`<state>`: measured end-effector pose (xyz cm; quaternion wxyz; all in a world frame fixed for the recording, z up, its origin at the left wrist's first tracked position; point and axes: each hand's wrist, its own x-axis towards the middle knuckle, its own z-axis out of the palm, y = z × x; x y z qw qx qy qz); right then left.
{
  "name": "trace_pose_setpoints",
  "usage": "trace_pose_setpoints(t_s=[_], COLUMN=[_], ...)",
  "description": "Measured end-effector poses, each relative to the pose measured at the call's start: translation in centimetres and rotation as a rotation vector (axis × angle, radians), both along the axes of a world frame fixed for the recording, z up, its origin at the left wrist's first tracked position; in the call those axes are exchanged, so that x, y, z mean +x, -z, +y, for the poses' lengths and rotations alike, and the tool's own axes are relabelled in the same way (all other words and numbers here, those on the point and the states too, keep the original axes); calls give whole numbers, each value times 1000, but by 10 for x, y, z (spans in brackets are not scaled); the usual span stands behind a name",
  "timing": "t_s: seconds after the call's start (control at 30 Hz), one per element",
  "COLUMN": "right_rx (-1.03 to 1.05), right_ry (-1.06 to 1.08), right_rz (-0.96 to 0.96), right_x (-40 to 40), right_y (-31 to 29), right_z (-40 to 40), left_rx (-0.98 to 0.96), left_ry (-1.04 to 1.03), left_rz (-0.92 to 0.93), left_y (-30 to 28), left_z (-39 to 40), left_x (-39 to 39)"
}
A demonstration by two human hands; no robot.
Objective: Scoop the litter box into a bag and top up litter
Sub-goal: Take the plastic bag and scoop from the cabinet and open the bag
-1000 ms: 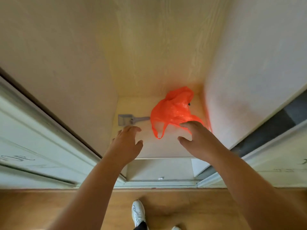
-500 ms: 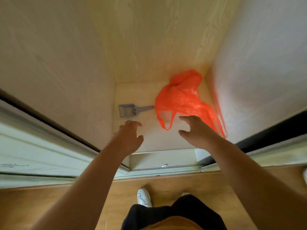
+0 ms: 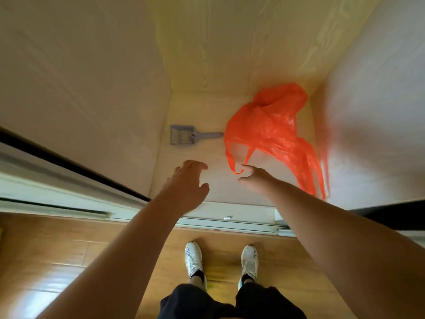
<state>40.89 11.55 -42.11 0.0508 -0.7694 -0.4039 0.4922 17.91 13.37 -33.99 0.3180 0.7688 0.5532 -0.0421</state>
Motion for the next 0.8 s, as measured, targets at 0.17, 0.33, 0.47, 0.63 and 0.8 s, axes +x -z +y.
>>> trace_pose_setpoints(t_s=[0.17, 0.33, 0.47, 0.63, 0.8], right_rx=[-81, -36, -75, -96, 205], right_ry=[-11, 67, 180, 309, 136], right_rz=[1, 97, 129, 228, -6], right_x=[8, -11, -6, -7, -6], right_y=[73, 65, 73, 69, 21], right_z=[26, 34, 36, 38, 40], left_rx=[0, 3, 3, 12, 41], left_ry=[-19, -18, -29, -20, -3], left_rz=[-19, -10, -27, -54, -72], left_y=[6, 11, 15, 16, 12], left_z=[3, 11, 16, 17, 20], left_x=[8, 12, 16, 20, 19])
